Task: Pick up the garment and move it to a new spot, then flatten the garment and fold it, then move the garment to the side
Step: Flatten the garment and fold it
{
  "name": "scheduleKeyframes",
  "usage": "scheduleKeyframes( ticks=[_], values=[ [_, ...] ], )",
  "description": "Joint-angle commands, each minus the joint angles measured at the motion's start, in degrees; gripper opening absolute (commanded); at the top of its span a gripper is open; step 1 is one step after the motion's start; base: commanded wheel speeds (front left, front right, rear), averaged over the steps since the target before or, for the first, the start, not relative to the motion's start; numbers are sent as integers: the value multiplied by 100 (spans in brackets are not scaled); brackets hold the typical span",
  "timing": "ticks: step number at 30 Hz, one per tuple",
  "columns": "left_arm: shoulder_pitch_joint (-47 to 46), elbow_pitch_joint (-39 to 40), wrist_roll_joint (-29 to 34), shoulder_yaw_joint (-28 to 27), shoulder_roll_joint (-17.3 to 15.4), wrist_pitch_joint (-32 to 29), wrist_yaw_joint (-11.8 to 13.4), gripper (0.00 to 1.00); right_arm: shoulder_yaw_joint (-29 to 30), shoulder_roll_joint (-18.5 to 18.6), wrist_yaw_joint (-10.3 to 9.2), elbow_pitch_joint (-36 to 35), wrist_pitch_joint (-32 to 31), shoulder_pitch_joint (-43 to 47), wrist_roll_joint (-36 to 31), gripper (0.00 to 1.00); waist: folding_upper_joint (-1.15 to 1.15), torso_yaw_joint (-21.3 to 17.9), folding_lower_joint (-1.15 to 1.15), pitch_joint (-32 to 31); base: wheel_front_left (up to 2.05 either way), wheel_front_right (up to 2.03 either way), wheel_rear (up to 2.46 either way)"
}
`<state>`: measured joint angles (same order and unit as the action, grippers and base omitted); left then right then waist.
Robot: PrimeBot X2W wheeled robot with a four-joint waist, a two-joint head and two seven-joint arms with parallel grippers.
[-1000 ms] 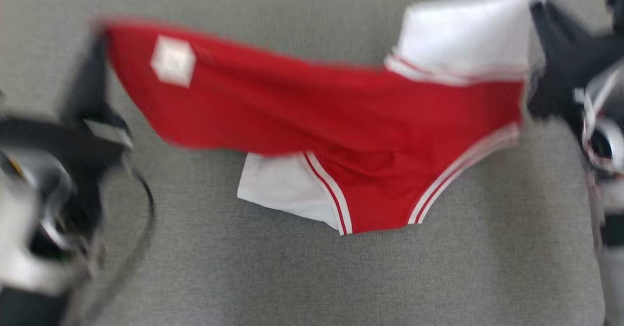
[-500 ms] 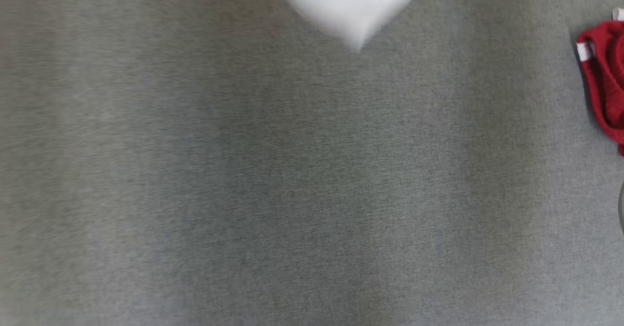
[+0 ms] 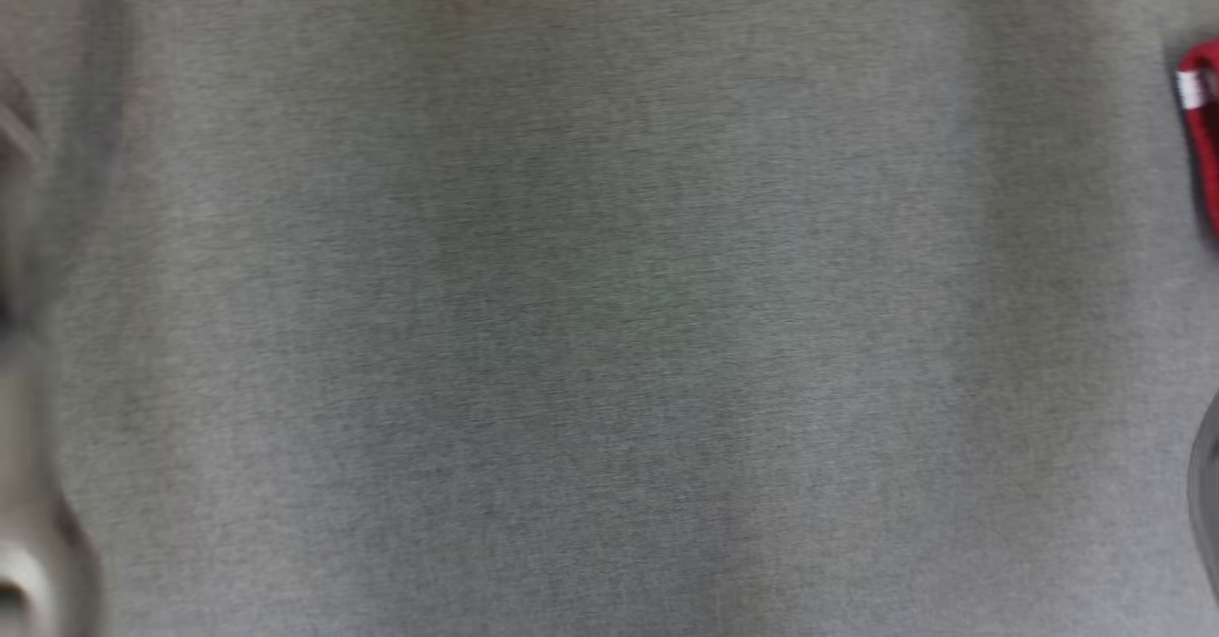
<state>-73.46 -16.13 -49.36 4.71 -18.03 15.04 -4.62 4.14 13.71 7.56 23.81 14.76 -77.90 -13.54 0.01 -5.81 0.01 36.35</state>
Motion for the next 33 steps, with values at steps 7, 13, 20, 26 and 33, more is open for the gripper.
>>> scheduleKeyframes(
  ticks=[7,13,20,26,33],
  values=[
    [2714,468,211,-539,669,19,-280,0,-591,539,-15,-243,-908,2182,986,0,-1,202,-1,-719,0,0,0],
    [4615,749,328,-596,1036,19,-283,0,-689,774,-15,-1433,-2656,4045,1719,0,-1,169,-1,-1537,0,0,0],
    [6016,665,410,-413,1161,19,-285,0,-760,716,-15,-2617,-3882,5586,2116,0,-1,80,-1,-2198,0,0,0],
    [6766,574,820,-229,1201,18,-86,0,-819,808,-15,-3142,-4998,6712,2296,0,-1,115,-1,-2537,0,0,0],
    [7013,580,746,-380,1307,19,-87,0,-548,674,-15,-3807,-5512,7156,2515,0,-1,142,-1,-2684,0,0,0]
  ],
)
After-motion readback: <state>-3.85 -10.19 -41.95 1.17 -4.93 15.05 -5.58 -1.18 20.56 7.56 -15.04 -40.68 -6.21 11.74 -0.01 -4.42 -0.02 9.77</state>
